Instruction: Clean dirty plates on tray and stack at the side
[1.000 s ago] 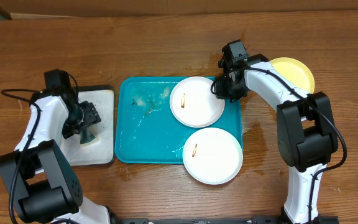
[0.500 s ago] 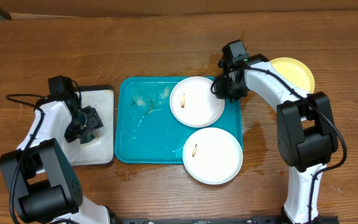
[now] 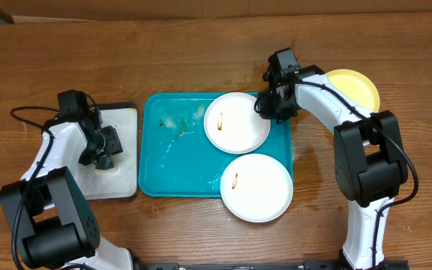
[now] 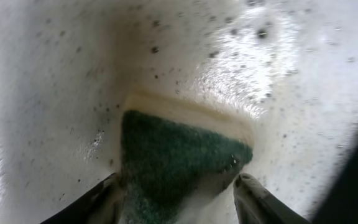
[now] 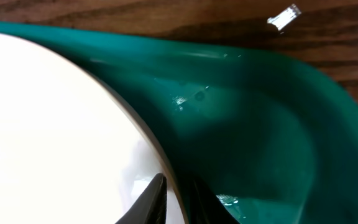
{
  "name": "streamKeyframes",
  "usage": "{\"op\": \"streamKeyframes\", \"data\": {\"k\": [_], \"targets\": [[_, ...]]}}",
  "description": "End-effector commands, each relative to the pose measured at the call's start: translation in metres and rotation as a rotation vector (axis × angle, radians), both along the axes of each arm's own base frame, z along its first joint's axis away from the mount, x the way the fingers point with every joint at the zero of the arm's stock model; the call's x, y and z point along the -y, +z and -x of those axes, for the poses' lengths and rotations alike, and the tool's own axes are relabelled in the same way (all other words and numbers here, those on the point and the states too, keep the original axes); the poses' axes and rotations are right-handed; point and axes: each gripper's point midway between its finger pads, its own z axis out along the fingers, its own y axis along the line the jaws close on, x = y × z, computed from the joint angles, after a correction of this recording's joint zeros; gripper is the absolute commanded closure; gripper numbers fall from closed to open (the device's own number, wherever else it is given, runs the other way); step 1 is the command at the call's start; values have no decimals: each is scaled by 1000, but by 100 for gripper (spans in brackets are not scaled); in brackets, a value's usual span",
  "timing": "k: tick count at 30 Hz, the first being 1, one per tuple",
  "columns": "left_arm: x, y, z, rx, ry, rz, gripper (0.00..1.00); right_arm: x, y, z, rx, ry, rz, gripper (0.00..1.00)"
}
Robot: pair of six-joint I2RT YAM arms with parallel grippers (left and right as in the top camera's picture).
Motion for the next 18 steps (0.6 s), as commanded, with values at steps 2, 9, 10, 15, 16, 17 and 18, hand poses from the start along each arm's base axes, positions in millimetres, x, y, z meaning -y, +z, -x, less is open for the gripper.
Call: {"op": "streamKeyframes", "data": {"k": [2, 9, 10, 15, 16, 17, 18], "targets": [[9, 3, -3, 23, -100, 17, 33, -6, -1, 9, -30, 9, -27, 84], [11, 1, 5, -10, -94, 28, 29, -5, -3, 11, -32, 8, -23, 82], [12, 1, 8, -21, -93, 31, 31, -4, -3, 11, -34, 8, -22, 82], [13, 0, 12, -36, -94, 37, 40, -3, -7, 15, -52, -13, -19, 87], [13, 0, 11, -31, -94, 35, 39, -2, -8, 15, -51, -14, -15, 90], [12, 0, 10, -25, -94, 33, 36, -2, -8, 14, -45, -15, -12, 92], [12, 0, 8, -18, -94, 30, 28, -1, -8, 12, -36, -17, -7, 94]]}}
